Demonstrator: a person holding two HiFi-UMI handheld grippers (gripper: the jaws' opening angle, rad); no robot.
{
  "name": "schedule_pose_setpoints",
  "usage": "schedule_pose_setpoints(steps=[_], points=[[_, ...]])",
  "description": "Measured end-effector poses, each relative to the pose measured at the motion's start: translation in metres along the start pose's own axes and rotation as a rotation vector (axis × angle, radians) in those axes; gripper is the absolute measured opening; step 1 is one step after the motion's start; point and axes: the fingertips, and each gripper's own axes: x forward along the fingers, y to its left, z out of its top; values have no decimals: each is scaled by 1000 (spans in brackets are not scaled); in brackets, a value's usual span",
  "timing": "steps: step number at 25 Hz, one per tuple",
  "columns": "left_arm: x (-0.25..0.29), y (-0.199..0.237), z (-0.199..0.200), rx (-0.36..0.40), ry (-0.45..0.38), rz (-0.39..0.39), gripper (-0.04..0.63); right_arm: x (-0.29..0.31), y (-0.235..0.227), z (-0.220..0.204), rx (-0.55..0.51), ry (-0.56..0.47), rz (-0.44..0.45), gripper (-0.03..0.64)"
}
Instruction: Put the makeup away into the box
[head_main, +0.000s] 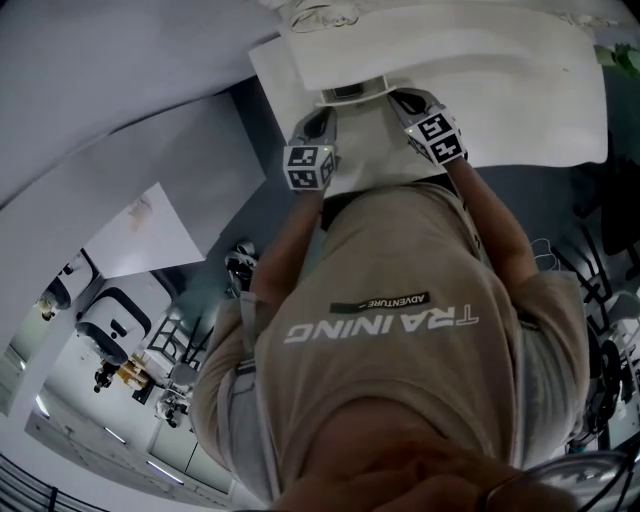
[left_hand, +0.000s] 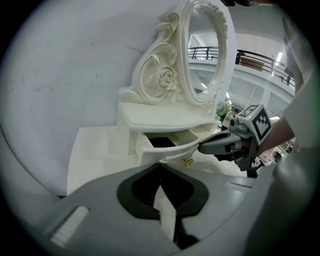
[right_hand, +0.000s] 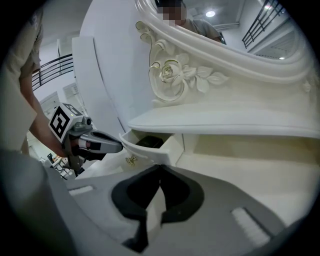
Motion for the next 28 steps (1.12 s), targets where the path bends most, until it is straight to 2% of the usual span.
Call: schedule_pose_setpoints(steps=[11,15,23,28], points=[[21,20,26,15,-53,55,6,20,-21,23,-24,-12,21,5],[22,22,29,13,-51,79,6,23,-25,33,-2,-34,32,5],[30,19,36,-59,-80,124,6,25,-31,42,-29,-84,43,5],[26,15,33,-86,-93,143,6,21,-27,30,-21,-93,47,5]])
